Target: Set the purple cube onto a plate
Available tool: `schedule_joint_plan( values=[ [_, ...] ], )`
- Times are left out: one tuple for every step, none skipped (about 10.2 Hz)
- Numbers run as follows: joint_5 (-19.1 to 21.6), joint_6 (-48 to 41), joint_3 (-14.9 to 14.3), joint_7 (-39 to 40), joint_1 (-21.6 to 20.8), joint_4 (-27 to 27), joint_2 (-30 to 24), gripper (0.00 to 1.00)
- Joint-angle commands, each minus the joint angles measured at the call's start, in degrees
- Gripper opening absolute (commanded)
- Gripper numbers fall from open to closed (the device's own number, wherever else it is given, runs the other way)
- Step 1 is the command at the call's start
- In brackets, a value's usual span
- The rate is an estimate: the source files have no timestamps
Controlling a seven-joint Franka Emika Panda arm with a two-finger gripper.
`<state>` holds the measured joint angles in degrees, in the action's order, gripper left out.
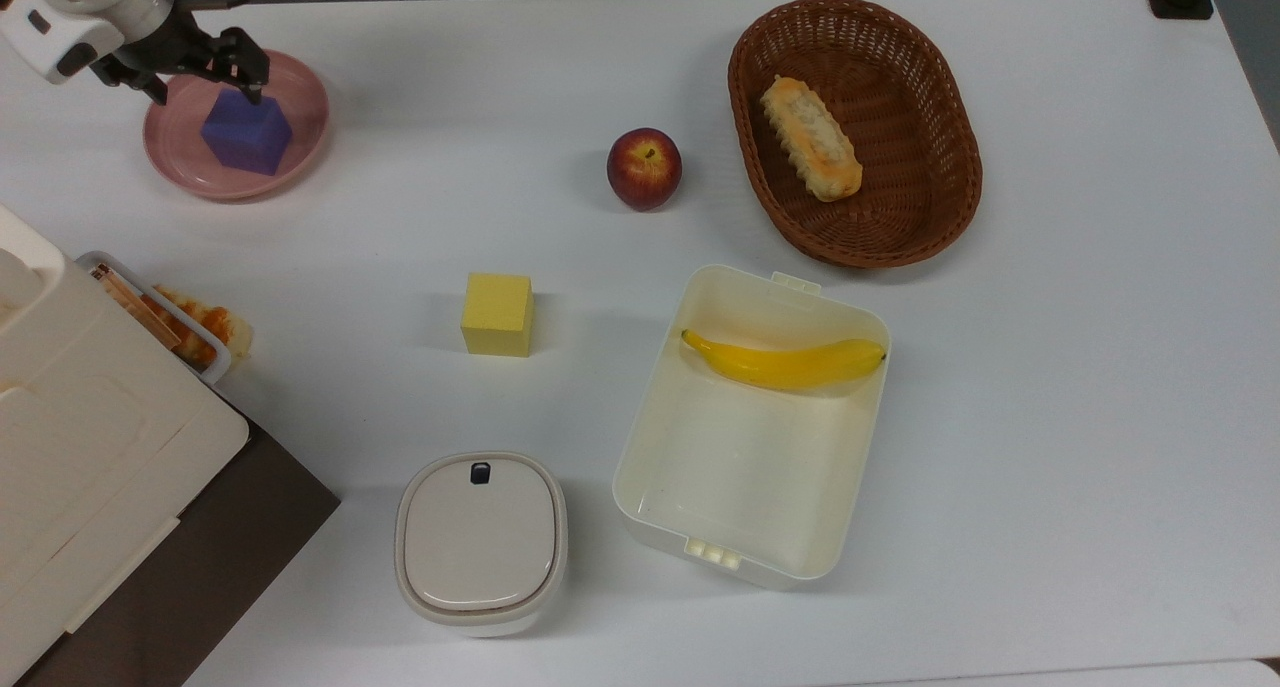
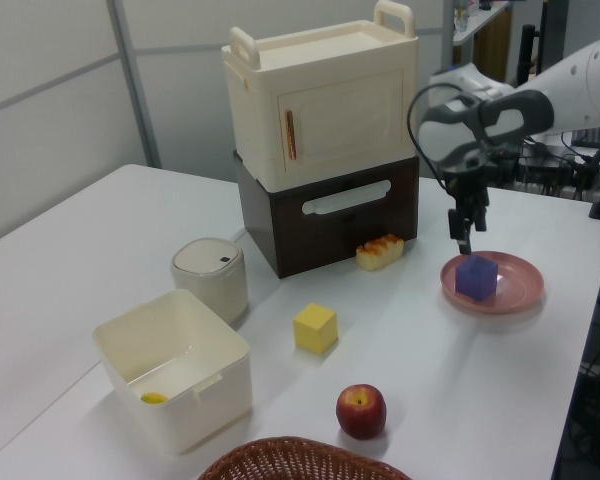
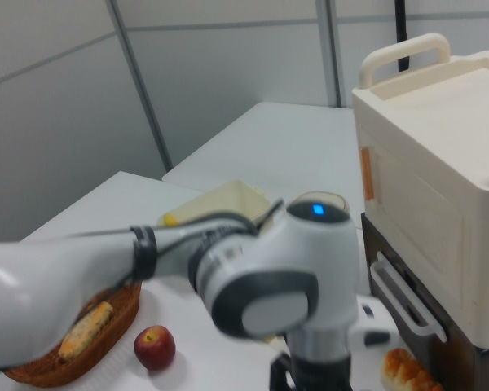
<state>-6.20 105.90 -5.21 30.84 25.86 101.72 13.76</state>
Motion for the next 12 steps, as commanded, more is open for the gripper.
schedule_joint_plan(
  values=[
    [-0.48, -11.92, 0.02, -3.30, -6.85, -9.24, -0.93, 1.00],
    [-0.39, -11.86, -0.06, -9.77, -12.79, -10.05, -0.93, 1.00],
    [-0.21, -11.69, 0.02, -14.71, -16.33, -11.19, -0.93, 1.00],
    [-0.04, -12.03, 0.02, -16.15, -19.94, -12.76, -1.02, 1.00],
    [0.40, -11.95, 0.02, -16.25, -23.02, -13.82, -1.11, 1.00],
    [3.10, -11.69, 0.02, -16.34, -25.92, -14.88, -1.11, 1.00],
    [4.52, -11.42, -0.06, -16.34, -27.60, -14.98, -1.28, 1.00],
    [4.45, -11.51, -0.15, -16.86, -29.62, -15.06, -1.02, 1.00],
    [4.10, -11.60, -0.33, -20.69, -29.55, -15.06, -1.63, 1.00],
    [4.01, -11.16, -0.50, -20.91, -29.47, -15.06, -1.64, 1.00],
    [3.66, -10.37, -0.68, -21.43, -29.64, -14.98, -1.81, 1.00],
    [3.39, -10.28, -0.85, -21.00, -29.55, -14.98, -1.81, 1.00]
  ],
)
